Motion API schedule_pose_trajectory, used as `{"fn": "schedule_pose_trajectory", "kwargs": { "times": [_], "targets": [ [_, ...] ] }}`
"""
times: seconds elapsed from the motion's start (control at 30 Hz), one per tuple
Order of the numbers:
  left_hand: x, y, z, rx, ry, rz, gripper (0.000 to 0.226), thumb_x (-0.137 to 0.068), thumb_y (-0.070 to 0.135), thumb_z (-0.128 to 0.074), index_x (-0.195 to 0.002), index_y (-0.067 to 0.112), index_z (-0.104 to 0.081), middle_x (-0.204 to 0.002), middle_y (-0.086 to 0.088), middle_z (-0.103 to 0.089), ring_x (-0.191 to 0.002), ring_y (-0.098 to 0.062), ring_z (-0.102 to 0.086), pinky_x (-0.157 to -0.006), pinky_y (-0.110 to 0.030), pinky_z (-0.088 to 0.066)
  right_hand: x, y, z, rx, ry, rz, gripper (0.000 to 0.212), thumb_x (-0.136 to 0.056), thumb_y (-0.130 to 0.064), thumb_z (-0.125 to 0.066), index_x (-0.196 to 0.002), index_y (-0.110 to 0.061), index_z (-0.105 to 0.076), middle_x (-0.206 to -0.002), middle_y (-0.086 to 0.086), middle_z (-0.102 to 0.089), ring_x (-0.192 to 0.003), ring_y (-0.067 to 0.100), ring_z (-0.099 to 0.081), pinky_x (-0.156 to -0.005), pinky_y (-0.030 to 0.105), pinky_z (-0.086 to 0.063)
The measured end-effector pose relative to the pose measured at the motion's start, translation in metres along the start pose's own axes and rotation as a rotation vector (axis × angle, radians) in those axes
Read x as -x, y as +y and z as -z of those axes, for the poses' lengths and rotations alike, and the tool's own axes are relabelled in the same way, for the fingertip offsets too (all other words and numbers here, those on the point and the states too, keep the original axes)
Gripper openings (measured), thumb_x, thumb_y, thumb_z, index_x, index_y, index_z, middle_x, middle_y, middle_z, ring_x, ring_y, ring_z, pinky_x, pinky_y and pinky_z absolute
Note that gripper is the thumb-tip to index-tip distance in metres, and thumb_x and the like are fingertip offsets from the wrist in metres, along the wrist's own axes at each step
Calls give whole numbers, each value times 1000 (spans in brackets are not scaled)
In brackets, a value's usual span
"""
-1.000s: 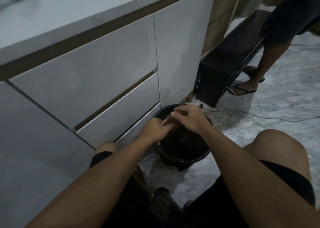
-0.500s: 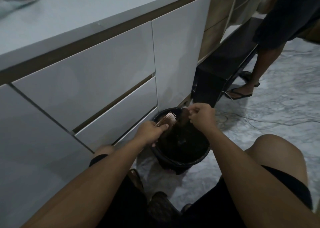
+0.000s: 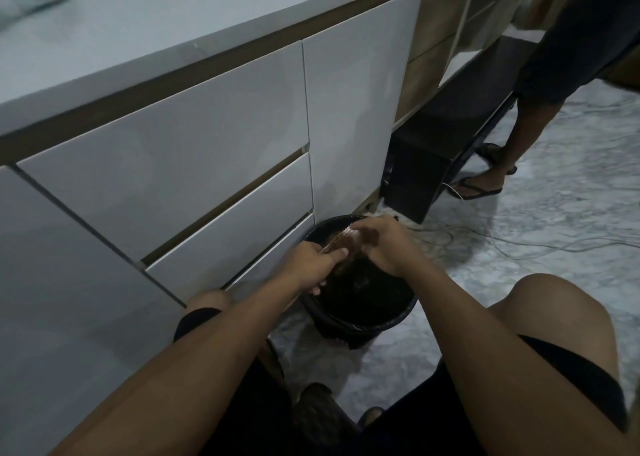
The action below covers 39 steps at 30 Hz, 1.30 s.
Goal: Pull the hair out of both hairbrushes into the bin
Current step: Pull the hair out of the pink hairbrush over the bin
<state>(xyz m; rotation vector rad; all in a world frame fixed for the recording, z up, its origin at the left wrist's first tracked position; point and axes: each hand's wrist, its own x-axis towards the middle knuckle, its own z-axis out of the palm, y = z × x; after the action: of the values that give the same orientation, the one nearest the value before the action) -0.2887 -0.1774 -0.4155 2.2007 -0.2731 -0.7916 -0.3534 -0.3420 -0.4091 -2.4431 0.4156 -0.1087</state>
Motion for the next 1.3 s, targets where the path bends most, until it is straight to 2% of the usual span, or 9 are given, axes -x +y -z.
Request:
{"fn": "schedule_pose_trajectory", "kwargs": {
  "times": [0.13,0.33,0.43,0.53,0.6,0.73,0.87,1.07,1.3],
  "targets": [
    [-4,-3,2,10,14,5,45,-78,58,-62,-75,13,-66,-50,-4,-64,-36,-21,-56,-46,-23,-43,-1,-1,6,-56,163,-195,25,-82,2,-64,-88,-19,-77,-96,6,-75,-93,22,-69,-91,36,-55],
    [-5,-8,8,29,96,19,41,-82,50,-63,-77,10,-67,-52,-7,-64,-32,-20,-54,-39,-20,-39,-1,2,15,-116,256,-395,24,-88,1,-60,-103,-8,-77,-112,13,-72,-105,26,-65,-90,32,-50],
    [-6,-8,10,35,96,28,37,-80,46,-63,-76,9,-67,-57,-10,-67,-34,-23,-56,-41,-22,-41,-3,4,11,-98,216,-456,26,-85,2,-59,-103,-4,-77,-111,17,-71,-106,29,-64,-86,32,-50],
    [-6,-6,9,61,91,43,30,-77,40,-62,-72,10,-64,-54,-10,-67,-36,-24,-58,-43,-23,-44,-5,8,4,-98,146,-546,25,-84,-2,-60,-107,4,-69,-111,22,-66,-99,34,-64,-71,32,-47],
    [-7,-5,10,77,96,43,28,-78,37,-61,-73,10,-64,-54,-9,-65,-38,-25,-58,-45,-25,-46,-5,10,1,-98,112,-582,26,-86,-2,-59,-110,8,-63,-113,25,-63,-101,37,-64,-72,35,-48],
    [-9,-5,11,115,106,46,30,-81,37,-60,-86,8,-66,-59,-10,-66,-37,-23,-57,-41,-22,-43,-4,13,-3,-74,34,-556,31,-86,-5,-59,-114,5,-64,-116,24,-65,-107,38,-62,-90,44,-54],
    [-10,-2,10,131,71,19,29,-81,35,-59,-88,7,-65,-61,-11,-65,-35,-21,-55,-39,-22,-41,-5,7,-5,-99,-35,-437,53,-86,-10,-63,-138,-7,-56,-138,17,-58,-128,33,-53,-109,40,-42],
    [-15,1,4,126,5,-34,20,-84,32,-58,-84,12,-62,-63,-8,-64,-37,-20,-55,-44,-25,-43,-3,-3,-3,-128,72,-238,44,-87,-17,-69,-130,-16,-63,-132,7,-65,-124,26,-58,-104,33,-43],
    [-17,4,-3,86,45,-142,13,-86,30,-65,-83,18,-60,-68,-2,-60,-49,-23,-59,-50,-35,-54,-4,-5,-6,-254,114,-174,32,-80,-28,-78,-111,-21,-71,-84,-3,-71,-82,15,-68,-84,37,-57]
  ]
}}
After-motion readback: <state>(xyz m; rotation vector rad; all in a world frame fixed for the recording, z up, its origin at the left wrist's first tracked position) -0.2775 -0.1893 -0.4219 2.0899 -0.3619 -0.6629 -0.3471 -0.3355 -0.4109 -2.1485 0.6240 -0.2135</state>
